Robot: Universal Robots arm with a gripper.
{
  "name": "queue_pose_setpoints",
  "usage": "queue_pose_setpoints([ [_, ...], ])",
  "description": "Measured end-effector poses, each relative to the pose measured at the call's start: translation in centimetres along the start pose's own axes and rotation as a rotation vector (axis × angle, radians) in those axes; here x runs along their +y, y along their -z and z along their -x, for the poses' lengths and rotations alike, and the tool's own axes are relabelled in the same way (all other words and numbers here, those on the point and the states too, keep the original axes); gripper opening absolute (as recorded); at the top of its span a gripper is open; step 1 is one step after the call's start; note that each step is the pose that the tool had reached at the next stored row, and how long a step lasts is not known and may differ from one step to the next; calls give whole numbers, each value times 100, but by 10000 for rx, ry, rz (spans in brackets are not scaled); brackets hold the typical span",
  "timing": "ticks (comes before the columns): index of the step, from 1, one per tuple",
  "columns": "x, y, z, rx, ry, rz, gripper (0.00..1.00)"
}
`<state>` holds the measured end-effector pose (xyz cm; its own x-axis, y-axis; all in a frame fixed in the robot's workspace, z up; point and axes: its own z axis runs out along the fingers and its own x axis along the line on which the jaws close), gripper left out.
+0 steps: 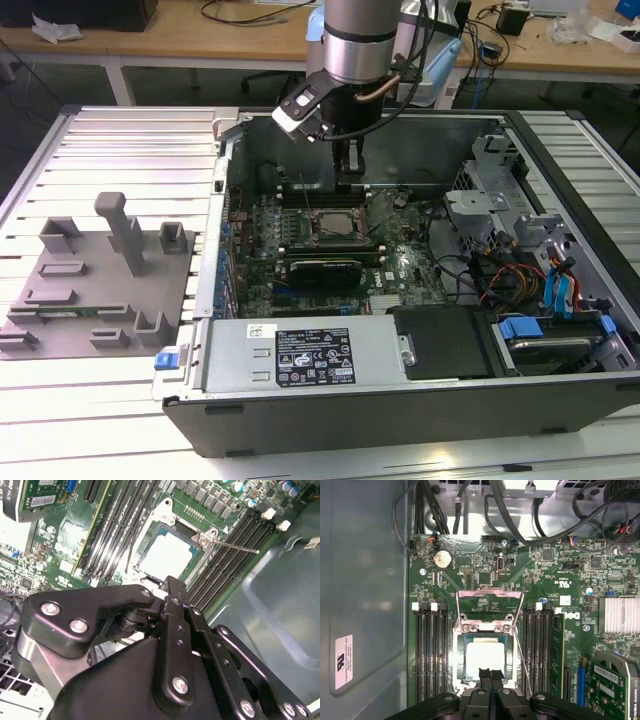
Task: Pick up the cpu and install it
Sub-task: 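Place the cpu into insertion slot, then close the cpu cover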
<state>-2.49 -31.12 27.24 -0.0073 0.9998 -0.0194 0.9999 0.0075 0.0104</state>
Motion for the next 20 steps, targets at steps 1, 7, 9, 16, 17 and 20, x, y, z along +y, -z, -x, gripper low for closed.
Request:
queue_pose_setpoints([
  [1,0,0,0,1,0,1,11],
  [7,0,11,0,-2,0,1,11],
  [9,0,13,0,-2,0,2,11],
  [16,0,21,1,-2,0,2,11],
  [17,0,37,1,-3,-1,2,11],
  [20,0,64,1,-3,-1,2,11],
])
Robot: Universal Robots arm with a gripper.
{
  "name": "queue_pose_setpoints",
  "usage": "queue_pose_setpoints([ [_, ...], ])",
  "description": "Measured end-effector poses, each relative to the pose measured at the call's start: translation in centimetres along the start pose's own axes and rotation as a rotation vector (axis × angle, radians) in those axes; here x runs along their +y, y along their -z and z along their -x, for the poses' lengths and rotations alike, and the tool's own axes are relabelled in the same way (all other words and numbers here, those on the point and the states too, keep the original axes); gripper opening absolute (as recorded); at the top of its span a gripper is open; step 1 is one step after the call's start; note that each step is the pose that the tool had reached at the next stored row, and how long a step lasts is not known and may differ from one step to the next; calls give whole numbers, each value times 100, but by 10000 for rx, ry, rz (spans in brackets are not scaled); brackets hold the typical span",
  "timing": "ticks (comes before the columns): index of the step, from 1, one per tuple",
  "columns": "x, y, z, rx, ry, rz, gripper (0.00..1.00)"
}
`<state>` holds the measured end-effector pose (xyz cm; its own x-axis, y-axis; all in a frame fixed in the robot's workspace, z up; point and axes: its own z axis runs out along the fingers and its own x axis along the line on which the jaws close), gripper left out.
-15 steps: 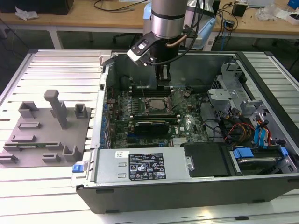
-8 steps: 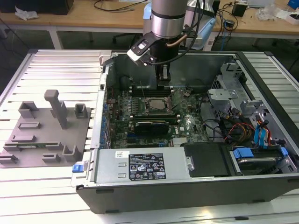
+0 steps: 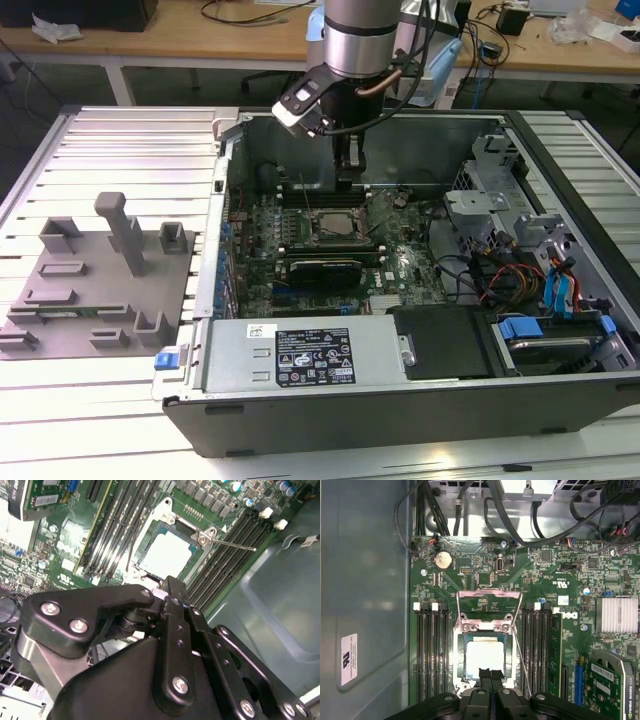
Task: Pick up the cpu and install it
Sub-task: 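Close the cpu cover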
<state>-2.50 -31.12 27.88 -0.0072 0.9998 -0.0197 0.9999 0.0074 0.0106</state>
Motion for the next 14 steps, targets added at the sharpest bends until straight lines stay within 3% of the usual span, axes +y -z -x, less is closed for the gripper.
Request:
queue_pose_setpoints([
  [14,22,10,0,0,1,1,11],
])
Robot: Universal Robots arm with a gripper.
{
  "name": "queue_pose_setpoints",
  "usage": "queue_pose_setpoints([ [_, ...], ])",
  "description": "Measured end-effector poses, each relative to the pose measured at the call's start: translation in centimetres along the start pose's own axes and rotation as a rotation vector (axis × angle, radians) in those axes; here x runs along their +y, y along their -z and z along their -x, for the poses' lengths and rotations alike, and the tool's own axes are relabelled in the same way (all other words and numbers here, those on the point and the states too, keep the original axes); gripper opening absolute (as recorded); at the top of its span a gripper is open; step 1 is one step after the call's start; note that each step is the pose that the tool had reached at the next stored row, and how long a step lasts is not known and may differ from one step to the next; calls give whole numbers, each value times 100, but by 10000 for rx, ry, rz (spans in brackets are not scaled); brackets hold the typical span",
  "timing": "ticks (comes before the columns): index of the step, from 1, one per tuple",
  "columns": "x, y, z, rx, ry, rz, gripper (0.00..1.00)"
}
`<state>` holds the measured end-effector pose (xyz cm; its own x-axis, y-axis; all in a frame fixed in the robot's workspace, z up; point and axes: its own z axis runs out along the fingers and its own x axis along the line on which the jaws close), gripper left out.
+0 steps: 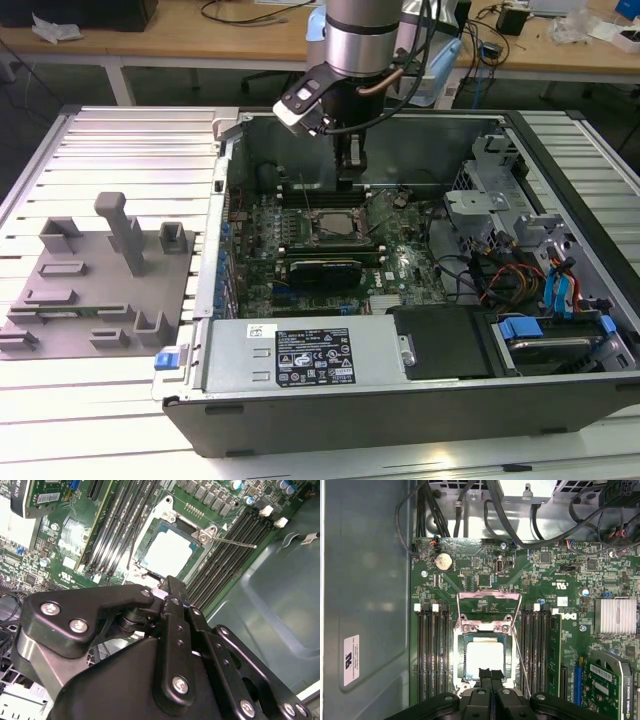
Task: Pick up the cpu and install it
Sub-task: 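Close the cpu cover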
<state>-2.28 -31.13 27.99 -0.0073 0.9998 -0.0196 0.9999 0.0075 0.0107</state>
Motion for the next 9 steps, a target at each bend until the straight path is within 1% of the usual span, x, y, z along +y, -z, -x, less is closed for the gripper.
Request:
queue_pose_setpoints([
  [2,21,0,0,0,0,-1,11],
  [6,113,-1,1,0,1,0,11],
  [8,141,-1,1,0,-1,0,11],
  [9,172,-2,1,1,-1,0,11],
])
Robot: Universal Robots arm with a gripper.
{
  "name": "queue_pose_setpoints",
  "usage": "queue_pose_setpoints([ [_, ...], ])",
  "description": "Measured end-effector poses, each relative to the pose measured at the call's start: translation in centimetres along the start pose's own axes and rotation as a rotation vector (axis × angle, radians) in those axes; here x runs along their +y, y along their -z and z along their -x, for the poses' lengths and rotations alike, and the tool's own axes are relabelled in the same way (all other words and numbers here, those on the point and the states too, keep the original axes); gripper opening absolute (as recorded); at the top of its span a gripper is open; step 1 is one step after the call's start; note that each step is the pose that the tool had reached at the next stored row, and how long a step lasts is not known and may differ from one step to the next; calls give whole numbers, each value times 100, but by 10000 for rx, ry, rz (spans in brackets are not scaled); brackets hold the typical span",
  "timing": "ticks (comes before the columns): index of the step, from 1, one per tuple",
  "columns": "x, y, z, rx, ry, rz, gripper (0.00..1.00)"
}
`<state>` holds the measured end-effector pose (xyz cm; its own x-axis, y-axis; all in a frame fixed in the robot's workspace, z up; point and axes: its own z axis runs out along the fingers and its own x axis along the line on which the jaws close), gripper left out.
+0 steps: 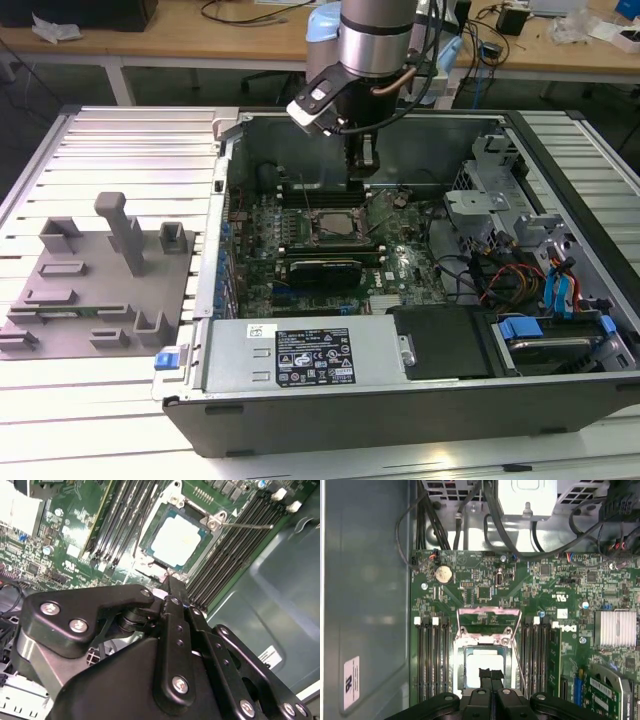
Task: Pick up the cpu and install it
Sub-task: 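Close the cpu cover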
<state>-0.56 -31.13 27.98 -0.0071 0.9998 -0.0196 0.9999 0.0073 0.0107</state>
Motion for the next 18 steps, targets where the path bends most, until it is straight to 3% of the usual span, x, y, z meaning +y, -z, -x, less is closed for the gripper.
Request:
queue_pose_setpoints([
  [18,405,-4,3,0,1,0,11],
])
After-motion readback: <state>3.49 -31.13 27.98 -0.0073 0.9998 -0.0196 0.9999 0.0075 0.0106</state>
